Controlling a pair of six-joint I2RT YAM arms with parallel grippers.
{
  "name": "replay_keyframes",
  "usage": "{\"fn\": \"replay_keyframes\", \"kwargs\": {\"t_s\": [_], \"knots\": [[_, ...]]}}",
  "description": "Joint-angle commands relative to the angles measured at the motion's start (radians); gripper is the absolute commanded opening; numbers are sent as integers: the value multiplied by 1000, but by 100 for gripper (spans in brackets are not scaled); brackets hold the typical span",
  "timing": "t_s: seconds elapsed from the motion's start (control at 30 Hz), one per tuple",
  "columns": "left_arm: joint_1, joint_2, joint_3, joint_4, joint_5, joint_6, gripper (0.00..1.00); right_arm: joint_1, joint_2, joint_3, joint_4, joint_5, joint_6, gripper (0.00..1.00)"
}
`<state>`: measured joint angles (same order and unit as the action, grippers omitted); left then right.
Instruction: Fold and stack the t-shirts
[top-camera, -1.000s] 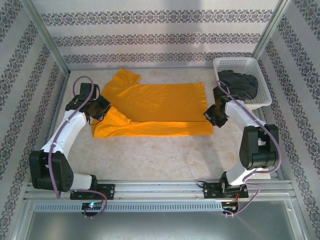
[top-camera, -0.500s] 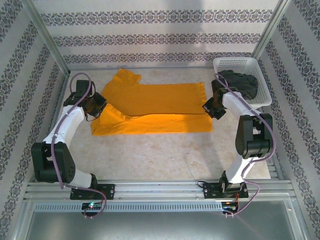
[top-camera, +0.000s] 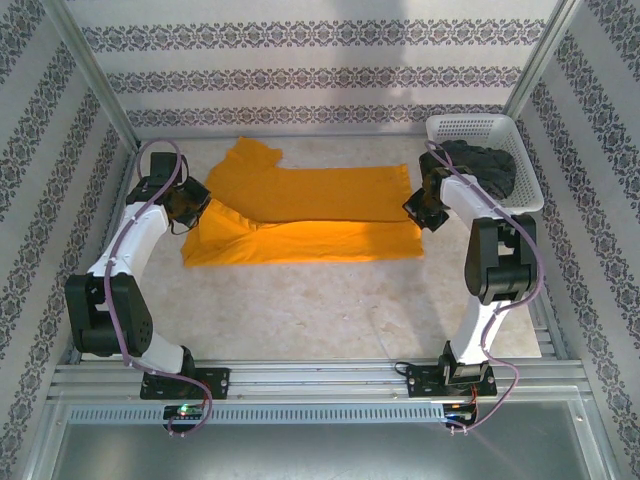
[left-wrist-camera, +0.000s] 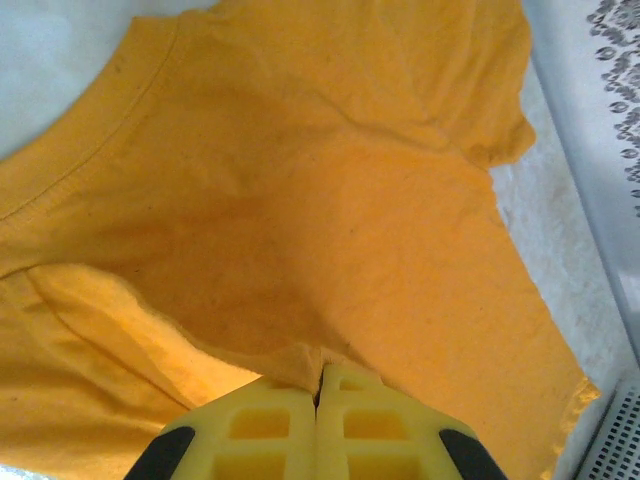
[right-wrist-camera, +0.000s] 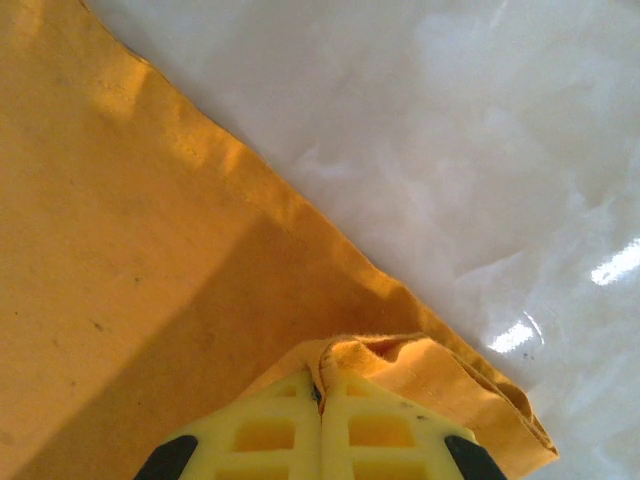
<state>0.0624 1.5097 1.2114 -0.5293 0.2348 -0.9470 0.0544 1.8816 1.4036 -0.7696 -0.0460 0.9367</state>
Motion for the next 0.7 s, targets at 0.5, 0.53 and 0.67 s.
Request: {"fn": "replay_keyframes", "kwargs": {"t_s": [0.5, 0.53, 0.67], "knots": [[50, 185, 101, 61, 24, 84, 20, -20, 167, 199, -38, -83, -111, 24], [52, 183, 106, 49, 25, 91, 33, -21, 158, 201, -38, -90, -123, 29], [73, 120, 75, -25, 14, 128, 64, -21, 47, 141, -27, -77, -166, 42]]}}
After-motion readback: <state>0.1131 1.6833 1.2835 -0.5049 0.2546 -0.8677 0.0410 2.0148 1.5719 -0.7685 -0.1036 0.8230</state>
